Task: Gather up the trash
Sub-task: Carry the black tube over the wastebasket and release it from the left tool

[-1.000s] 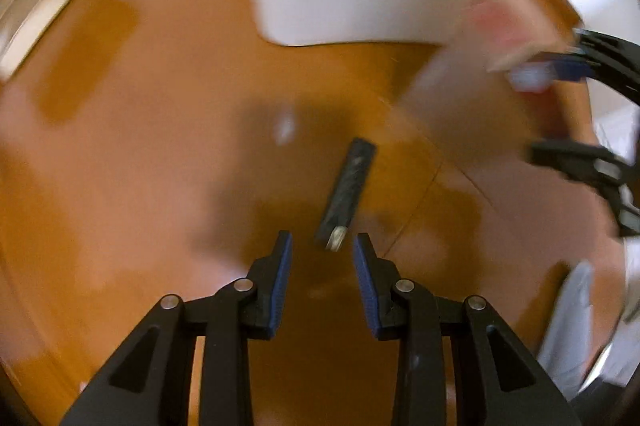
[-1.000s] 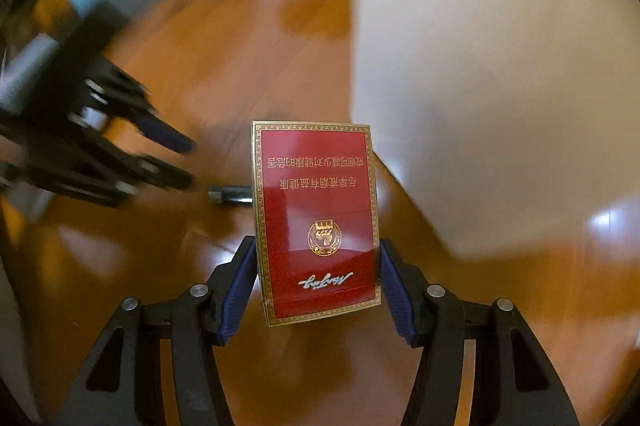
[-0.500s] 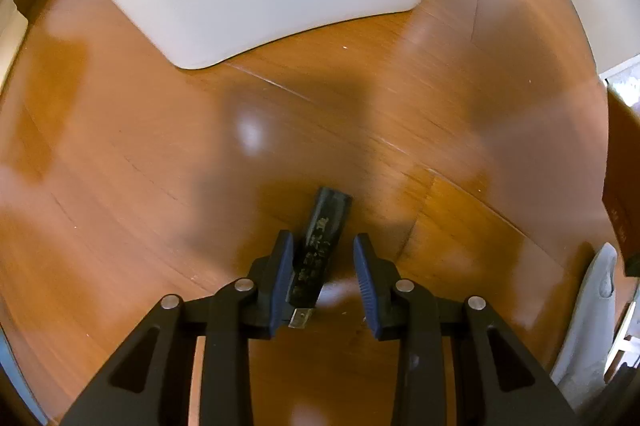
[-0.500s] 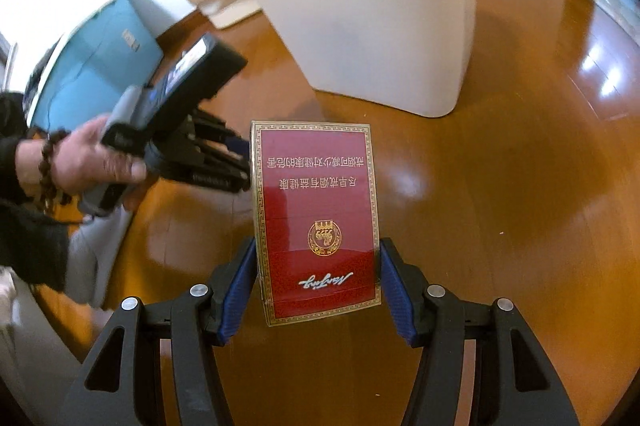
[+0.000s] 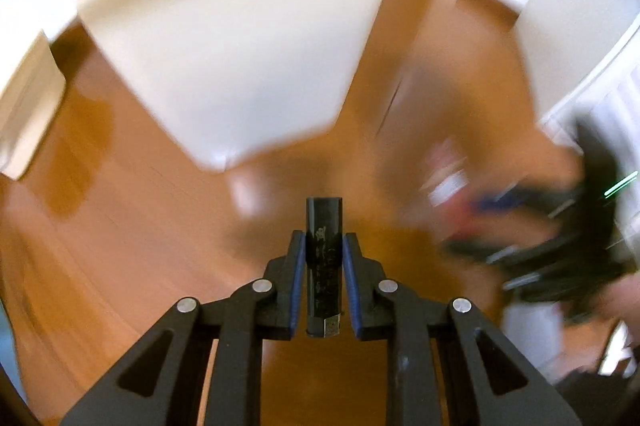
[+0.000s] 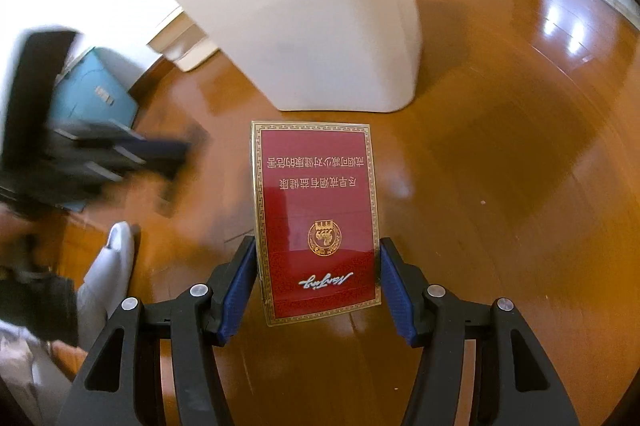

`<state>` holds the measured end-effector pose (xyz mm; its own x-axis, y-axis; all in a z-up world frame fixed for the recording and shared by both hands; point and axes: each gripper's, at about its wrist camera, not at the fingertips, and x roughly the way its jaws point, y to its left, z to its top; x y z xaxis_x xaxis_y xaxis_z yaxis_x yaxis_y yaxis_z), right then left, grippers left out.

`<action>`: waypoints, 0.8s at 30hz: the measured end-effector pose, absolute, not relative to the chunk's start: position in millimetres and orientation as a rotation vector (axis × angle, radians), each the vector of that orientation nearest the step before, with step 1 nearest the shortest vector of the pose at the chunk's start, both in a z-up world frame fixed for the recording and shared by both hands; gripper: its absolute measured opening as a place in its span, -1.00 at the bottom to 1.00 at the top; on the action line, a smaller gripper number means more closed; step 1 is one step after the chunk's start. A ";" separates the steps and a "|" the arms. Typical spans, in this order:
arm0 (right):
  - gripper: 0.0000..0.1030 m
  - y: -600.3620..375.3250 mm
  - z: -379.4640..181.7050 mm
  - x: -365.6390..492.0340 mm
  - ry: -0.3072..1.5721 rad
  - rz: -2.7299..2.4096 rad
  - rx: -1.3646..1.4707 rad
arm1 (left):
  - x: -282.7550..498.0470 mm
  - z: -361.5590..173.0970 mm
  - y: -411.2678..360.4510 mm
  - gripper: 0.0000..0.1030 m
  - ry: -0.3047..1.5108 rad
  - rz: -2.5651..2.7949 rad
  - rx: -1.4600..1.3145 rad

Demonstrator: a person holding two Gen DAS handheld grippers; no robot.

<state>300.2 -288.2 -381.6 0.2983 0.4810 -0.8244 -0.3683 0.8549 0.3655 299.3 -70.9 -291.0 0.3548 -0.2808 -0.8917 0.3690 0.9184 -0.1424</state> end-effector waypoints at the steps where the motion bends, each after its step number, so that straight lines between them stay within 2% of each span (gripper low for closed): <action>1: 0.20 -289.9 -383.5 299.7 1.143 0.546 0.114 | 302.1 -271.1 -72.6 -0.66 1.093 -0.430 0.068; 6: 0.20 -294.6 -391.2 298.8 1.179 0.447 0.116 | 344.8 -156.5 -71.2 -0.66 0.845 -0.457 -0.028; 10: 0.20 -302.4 -396.1 296.9 1.193 0.399 0.129 | 390.9 -116.5 -64.9 -0.65 0.745 -0.405 0.002; 15: 0.20 -307.2 -400.2 298.4 1.206 0.363 0.125 | 447.6 -153.8 -61.7 -0.65 0.814 -0.323 0.051; 20: 0.20 -309.3 -402.1 297.0 1.208 0.354 0.113 | 454.0 -212.8 -64.8 -0.65 0.930 -0.259 0.038; 24: 0.20 -310.9 -402.4 294.9 1.203 0.344 0.105 | 447.8 -219.3 -58.9 -0.58 0.941 -0.211 0.048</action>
